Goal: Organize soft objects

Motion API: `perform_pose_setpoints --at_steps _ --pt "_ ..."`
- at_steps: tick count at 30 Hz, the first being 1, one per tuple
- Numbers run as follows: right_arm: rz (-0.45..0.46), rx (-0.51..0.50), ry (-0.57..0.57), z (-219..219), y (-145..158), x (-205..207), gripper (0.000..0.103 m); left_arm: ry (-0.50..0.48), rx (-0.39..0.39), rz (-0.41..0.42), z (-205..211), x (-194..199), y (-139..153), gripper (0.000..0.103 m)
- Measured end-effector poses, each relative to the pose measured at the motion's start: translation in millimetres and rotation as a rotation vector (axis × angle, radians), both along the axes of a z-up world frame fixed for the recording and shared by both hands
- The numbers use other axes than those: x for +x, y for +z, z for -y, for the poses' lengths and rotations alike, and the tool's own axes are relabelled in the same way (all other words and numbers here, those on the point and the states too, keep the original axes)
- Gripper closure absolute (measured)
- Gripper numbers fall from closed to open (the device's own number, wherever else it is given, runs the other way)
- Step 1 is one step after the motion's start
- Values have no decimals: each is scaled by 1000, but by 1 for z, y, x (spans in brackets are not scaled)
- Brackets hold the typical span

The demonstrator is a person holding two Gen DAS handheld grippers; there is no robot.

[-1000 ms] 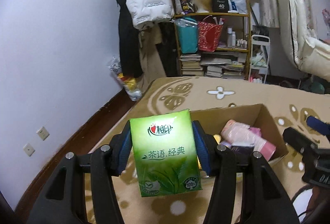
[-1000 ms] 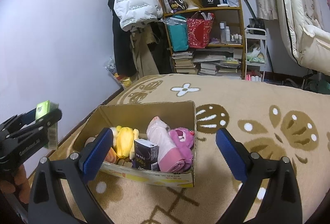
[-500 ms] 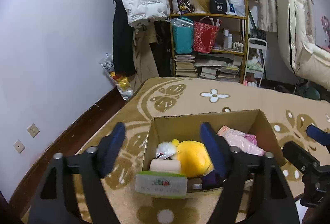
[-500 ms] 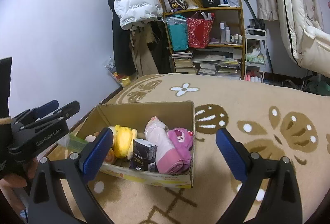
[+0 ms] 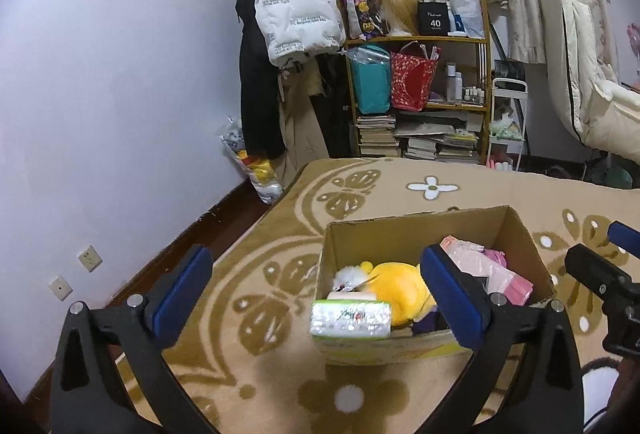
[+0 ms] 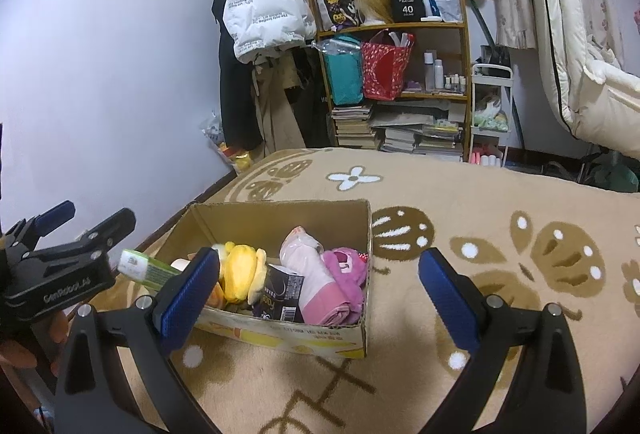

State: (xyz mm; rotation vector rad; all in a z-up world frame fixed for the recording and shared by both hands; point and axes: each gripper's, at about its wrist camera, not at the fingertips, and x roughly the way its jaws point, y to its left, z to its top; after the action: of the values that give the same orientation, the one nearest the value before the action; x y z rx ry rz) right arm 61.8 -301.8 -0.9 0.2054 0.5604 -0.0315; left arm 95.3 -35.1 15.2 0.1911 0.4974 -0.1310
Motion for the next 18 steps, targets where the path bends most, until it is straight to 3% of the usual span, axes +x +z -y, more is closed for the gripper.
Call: perform_pose_setpoints --at_steps 6,8,14,18 --pt "22 -15 10 -3 11 -21 0 -20 9 12 -4 -20 12 0" --pt "29 -15 12 -3 14 -28 0 -22 30 -22 -5 -23 14 0" --pt "25 -25 4 -2 18 -45 0 -11 -32 -38 -19 -37 20 0" --pt "32 -34 4 -3 20 -56 0 -8 -20 -33 -24 -53 20 0"
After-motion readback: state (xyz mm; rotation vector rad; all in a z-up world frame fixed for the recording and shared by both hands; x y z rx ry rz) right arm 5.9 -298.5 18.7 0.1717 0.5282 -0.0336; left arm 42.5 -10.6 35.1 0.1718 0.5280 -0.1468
